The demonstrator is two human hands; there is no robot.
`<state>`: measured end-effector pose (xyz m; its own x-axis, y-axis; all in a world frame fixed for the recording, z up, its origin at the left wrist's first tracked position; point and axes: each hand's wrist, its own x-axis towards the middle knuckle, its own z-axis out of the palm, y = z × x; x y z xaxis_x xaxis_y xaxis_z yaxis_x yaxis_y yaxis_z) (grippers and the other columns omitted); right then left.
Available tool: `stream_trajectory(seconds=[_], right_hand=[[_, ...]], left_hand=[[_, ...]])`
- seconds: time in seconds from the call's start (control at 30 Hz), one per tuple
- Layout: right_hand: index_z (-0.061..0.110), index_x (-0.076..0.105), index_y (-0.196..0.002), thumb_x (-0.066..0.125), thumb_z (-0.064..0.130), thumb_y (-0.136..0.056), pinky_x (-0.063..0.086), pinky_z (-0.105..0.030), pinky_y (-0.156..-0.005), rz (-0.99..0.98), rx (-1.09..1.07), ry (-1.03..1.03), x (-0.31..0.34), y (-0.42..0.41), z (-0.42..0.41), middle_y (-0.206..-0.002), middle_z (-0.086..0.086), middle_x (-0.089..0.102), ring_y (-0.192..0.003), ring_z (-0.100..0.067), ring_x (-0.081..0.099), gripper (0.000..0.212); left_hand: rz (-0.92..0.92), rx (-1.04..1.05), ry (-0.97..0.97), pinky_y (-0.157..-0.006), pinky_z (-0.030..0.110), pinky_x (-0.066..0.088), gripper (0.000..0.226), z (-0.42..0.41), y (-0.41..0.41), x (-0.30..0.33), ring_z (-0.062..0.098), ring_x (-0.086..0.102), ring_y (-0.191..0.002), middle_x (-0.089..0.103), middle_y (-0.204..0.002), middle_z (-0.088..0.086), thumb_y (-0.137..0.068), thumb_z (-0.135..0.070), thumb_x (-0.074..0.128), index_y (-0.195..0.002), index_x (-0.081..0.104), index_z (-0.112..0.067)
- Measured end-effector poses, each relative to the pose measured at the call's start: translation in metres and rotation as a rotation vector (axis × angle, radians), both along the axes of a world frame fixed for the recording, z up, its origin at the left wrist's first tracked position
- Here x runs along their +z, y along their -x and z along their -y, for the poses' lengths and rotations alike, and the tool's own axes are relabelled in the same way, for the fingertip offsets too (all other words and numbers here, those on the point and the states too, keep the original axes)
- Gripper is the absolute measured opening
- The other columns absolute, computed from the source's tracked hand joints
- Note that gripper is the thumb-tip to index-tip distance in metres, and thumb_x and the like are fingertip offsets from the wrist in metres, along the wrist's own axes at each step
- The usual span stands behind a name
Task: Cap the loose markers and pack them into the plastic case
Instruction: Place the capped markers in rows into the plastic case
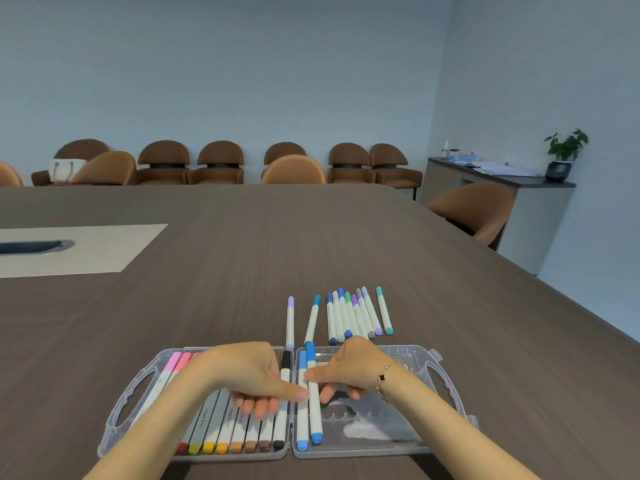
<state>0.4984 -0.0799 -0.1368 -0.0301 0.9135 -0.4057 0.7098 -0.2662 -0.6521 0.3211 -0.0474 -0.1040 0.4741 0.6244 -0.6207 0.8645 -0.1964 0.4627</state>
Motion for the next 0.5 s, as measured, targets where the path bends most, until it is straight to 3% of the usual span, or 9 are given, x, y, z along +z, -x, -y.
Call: stream_trajectory(seconds=[0.07,0.13,0.23,0.33,0.4,0.5], right_hand=[[0.016,0.068,-0.069,0.065,0.051,-0.079,0.052,-0.028,-0.079,-0.007,-0.010,-0.030,-0.003,-0.001,0.002,-0.086,-0.004,0.075,-0.043,-0.005,0.041,0.037],[0.018,0.069,-0.068,0.065,0.050,-0.080,0.048,-0.025,-0.072,-0.036,-0.009,-0.040,-0.002,-0.003,0.004,-0.081,-0.002,0.073,-0.041,-0.005,0.039,0.035],[0.010,0.074,-0.084,0.064,0.049,-0.082,0.046,-0.023,-0.072,-0.069,0.022,-0.013,-0.002,-0.008,0.004,-0.074,0.002,0.070,-0.037,-0.005,0.039,0.041],[0.008,0.074,-0.096,0.063,0.054,-0.080,0.044,-0.024,-0.072,0.006,0.077,-0.001,-0.005,-0.009,0.003,-0.088,-0.009,0.073,-0.038,-0.005,0.038,0.050],[0.009,0.075,-0.093,0.064,0.052,-0.080,0.043,-0.022,-0.068,-0.009,0.079,0.002,-0.005,-0.009,0.001,-0.093,-0.006,0.074,-0.036,-0.004,0.037,0.046],[0.017,0.072,-0.075,0.062,0.050,-0.083,0.039,-0.015,-0.056,0.006,0.104,0.023,-0.003,-0.006,0.000,-0.071,0.006,0.069,-0.037,-0.003,0.038,0.036]], left_hand=[[-0.039,-0.019,-0.063,-0.056,0.014,0.044,0.045,0.006,-0.010,-0.007,0.002,0.051,-0.044,0.060,-0.053,-0.009,-0.080,-0.061,0.059,-0.060,0.064,-0.020],[-0.063,-0.025,-0.093,-0.057,0.014,0.044,0.046,0.010,-0.017,-0.012,0.002,0.050,-0.044,0.060,-0.054,-0.009,-0.080,-0.062,0.058,-0.060,0.062,-0.021],[-0.068,-0.016,-0.096,-0.056,0.014,0.043,0.045,0.012,-0.020,-0.011,0.001,0.049,-0.041,0.058,-0.052,-0.010,-0.081,-0.060,0.059,-0.058,0.061,-0.022],[-0.070,-0.030,-0.097,-0.057,0.015,0.044,0.044,0.011,-0.020,-0.012,0.001,0.049,-0.040,0.058,-0.048,-0.011,-0.080,-0.059,0.061,-0.056,0.060,-0.022],[-0.068,-0.021,-0.094,-0.056,0.015,0.043,0.043,0.010,-0.020,-0.013,0.000,0.048,-0.039,0.058,-0.047,-0.011,-0.080,-0.058,0.062,-0.056,0.060,-0.022],[-0.072,0.014,-0.096,-0.056,0.015,0.044,0.042,0.010,-0.022,-0.015,0.001,0.049,-0.041,0.058,-0.046,-0.010,-0.078,-0.057,0.064,-0.056,0.061,-0.022]])
